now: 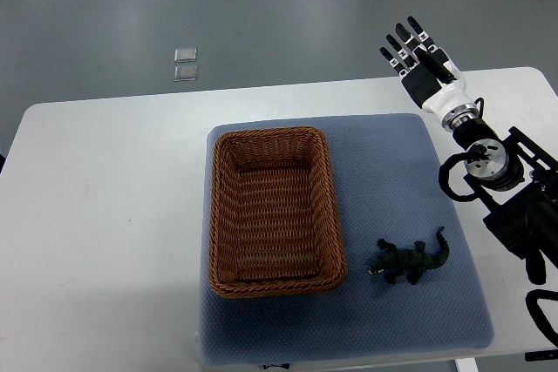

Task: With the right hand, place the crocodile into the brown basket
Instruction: 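Move the right hand down and over toward the dark toy crocodile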

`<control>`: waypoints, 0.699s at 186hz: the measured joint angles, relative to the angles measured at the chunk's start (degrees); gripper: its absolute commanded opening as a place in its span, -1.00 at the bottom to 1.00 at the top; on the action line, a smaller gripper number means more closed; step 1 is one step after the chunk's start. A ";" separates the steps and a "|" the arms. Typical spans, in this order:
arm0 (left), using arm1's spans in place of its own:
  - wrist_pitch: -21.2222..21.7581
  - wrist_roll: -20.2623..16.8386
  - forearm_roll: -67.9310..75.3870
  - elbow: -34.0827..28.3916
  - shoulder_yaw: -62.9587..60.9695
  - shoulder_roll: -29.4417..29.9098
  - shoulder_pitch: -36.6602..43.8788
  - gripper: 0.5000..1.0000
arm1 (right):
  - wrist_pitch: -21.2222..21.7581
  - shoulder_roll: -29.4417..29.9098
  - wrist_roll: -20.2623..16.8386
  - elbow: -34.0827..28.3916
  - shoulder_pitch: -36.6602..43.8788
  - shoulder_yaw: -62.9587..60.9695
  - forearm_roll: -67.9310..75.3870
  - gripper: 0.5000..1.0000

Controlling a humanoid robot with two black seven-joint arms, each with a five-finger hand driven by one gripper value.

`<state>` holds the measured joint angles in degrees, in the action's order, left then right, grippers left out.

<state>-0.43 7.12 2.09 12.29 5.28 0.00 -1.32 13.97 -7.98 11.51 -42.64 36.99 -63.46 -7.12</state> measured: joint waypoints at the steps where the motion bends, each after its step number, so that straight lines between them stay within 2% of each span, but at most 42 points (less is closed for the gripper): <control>1: 0.00 0.00 0.00 0.00 0.00 0.00 0.00 1.00 | 0.00 0.00 0.00 0.00 0.00 0.00 0.00 0.71; 68: 0.20 0.00 0.02 0.00 -0.09 0.00 0.08 1.00 | 0.80 -0.28 -0.58 -0.14 0.25 0.42 -0.70 0.71; 93: 0.20 0.00 0.02 -0.05 -0.01 0.00 0.08 1.00 | 4.42 -2.45 -3.93 -0.36 0.76 2.01 -3.78 0.71; 130: -0.14 0.00 0.02 0.10 0.07 0.00 0.01 1.00 | 11.43 -10.17 -9.85 -0.93 5.87 8.91 -16.46 0.70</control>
<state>-0.57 7.12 2.11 12.39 5.35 0.00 -1.31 25.40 -18.15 1.66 -43.56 42.86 -54.55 -23.58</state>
